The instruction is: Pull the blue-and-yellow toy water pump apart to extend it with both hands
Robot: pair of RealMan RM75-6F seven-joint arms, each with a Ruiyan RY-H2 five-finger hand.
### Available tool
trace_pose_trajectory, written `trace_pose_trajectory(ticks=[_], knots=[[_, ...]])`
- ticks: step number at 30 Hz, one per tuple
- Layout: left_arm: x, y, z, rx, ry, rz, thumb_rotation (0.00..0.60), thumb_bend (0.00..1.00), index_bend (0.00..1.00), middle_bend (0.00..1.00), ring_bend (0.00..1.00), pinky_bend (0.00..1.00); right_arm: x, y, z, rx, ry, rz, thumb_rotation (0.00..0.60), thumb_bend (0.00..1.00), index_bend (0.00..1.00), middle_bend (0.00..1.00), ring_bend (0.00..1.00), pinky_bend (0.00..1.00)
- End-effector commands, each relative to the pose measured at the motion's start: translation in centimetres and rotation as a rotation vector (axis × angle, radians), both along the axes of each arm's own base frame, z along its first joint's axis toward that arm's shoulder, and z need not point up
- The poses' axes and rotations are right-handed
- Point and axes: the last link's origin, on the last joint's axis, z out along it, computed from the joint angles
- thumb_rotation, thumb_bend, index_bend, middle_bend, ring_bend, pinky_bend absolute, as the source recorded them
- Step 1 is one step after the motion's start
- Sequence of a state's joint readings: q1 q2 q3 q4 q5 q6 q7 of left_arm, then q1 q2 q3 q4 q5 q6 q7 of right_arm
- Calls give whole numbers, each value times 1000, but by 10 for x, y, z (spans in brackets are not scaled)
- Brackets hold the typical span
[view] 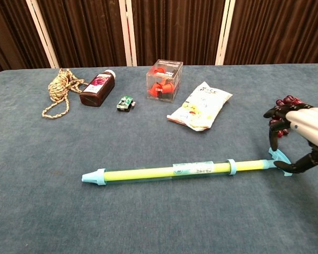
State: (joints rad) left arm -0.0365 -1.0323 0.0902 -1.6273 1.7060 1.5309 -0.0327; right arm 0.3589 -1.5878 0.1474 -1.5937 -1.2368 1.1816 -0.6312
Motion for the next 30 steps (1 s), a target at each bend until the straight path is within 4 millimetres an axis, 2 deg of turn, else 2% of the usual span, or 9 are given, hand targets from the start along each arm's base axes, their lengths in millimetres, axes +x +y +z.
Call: trace_pose_trajectory(ticks=[1, 8, 17, 30], knots=[[0, 1, 0, -1, -2, 1, 600, 0, 0, 0, 0, 8, 3, -2, -6, -4, 5, -1, 600, 361, 483, 129, 33, 7], [0, 1, 0, -1, -5, 1, 600, 0, 0, 0, 0, 8, 4, -4, -15, -3, 18, -9, 600, 413, 484, 129, 32, 9], [0, 1, 0, -2, -10, 3, 600, 0, 0, 0, 0, 8, -2, -4, -21, 3, 48, -38, 600, 428, 466, 122, 27, 8], [0, 1, 0, 1, -13, 2, 600, 0, 0, 0, 0, 8, -1, 4, -33, 27, 57, -45, 600, 432, 438, 114, 23, 8]])
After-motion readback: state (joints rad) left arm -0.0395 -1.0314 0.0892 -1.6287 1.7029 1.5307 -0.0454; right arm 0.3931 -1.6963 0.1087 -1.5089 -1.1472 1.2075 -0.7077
